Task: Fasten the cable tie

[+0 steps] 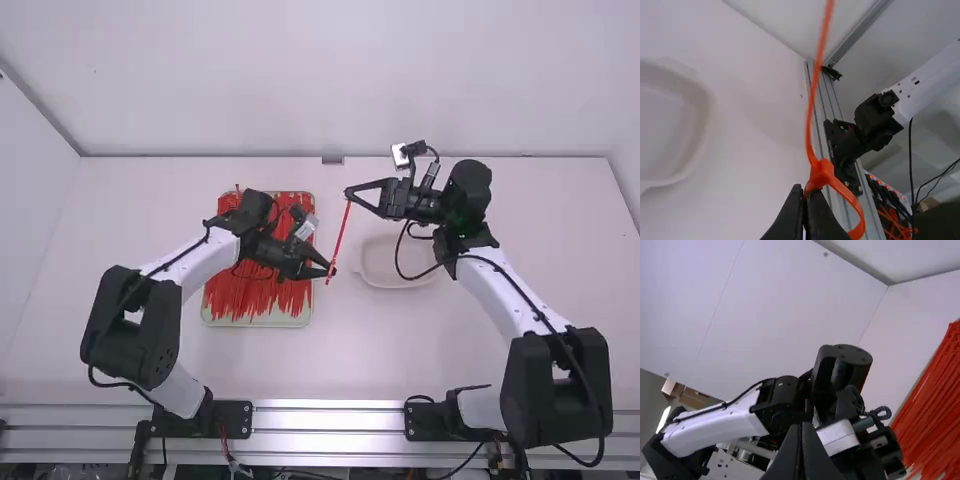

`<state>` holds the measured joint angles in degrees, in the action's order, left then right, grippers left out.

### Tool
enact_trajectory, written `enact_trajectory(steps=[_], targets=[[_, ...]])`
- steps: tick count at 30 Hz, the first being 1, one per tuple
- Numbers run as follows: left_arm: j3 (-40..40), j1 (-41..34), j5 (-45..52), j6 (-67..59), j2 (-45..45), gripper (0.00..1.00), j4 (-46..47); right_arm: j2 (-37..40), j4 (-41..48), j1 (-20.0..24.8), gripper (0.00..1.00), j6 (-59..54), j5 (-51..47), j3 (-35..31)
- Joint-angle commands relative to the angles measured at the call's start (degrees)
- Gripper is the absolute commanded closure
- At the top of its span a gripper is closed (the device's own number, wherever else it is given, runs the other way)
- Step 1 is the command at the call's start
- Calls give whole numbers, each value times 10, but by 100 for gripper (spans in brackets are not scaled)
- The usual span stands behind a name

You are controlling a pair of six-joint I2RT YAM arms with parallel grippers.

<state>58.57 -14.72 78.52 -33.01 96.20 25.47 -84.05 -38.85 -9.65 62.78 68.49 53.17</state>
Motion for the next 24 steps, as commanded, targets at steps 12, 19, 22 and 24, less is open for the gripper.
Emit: enact_trajectory(steps=[12, 19, 22, 24], targets=[[-34, -2, -9, -2, 5, 98, 7, 9, -32, 24, 100, 16, -19, 14], [-34, -1, 32, -2, 5, 98, -50, 9, -43, 29, 100, 17, -17, 14], [-30, 0, 29, 54, 4, 98, -127, 9, -43, 42, 100, 17, -9, 14], [-28, -2, 30, 80, 4, 98, -158, 9, -43, 47, 100, 17, -5, 14]])
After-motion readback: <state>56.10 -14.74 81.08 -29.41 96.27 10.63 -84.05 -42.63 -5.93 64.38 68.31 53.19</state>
